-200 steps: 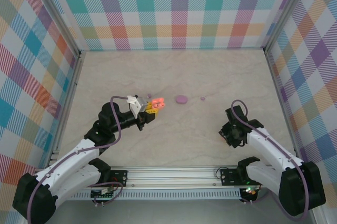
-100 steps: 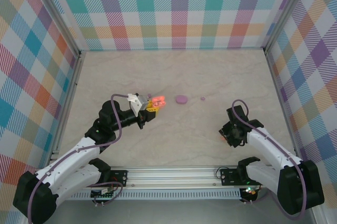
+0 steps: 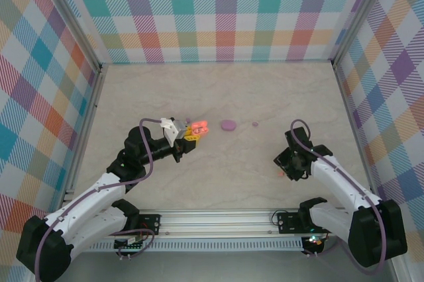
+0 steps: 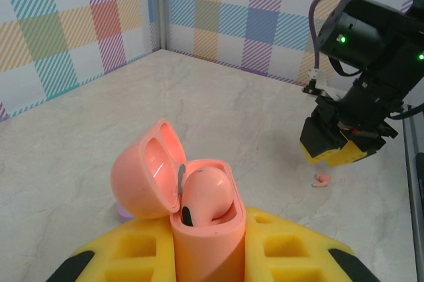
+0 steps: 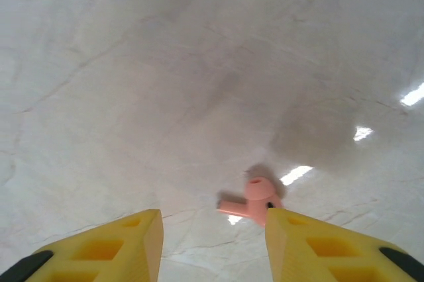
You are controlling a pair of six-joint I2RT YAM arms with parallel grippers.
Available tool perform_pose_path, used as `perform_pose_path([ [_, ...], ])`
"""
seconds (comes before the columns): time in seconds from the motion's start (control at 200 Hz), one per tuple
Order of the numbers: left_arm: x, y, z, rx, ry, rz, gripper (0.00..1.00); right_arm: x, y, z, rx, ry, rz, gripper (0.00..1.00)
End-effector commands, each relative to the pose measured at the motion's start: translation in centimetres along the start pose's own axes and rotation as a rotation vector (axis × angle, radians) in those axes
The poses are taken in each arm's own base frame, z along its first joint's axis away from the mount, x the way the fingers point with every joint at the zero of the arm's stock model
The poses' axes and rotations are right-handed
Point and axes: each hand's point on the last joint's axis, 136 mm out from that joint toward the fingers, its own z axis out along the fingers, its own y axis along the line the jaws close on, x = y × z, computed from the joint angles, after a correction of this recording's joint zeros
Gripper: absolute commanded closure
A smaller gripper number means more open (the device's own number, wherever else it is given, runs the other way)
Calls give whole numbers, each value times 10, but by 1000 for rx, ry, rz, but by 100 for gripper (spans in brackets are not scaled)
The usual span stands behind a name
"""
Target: Insert the wireless bluetooth earbuds into the charging case
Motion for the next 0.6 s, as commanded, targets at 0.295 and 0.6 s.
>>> perform_pose_path([
  [0.295, -19, -4, -4, 16, -40, 26, 100, 10, -21, 5, 107, 58, 14, 54],
  [0.6, -20, -4, -4, 16, -38, 25, 100, 20, -23, 18, 87, 105, 34, 59],
])
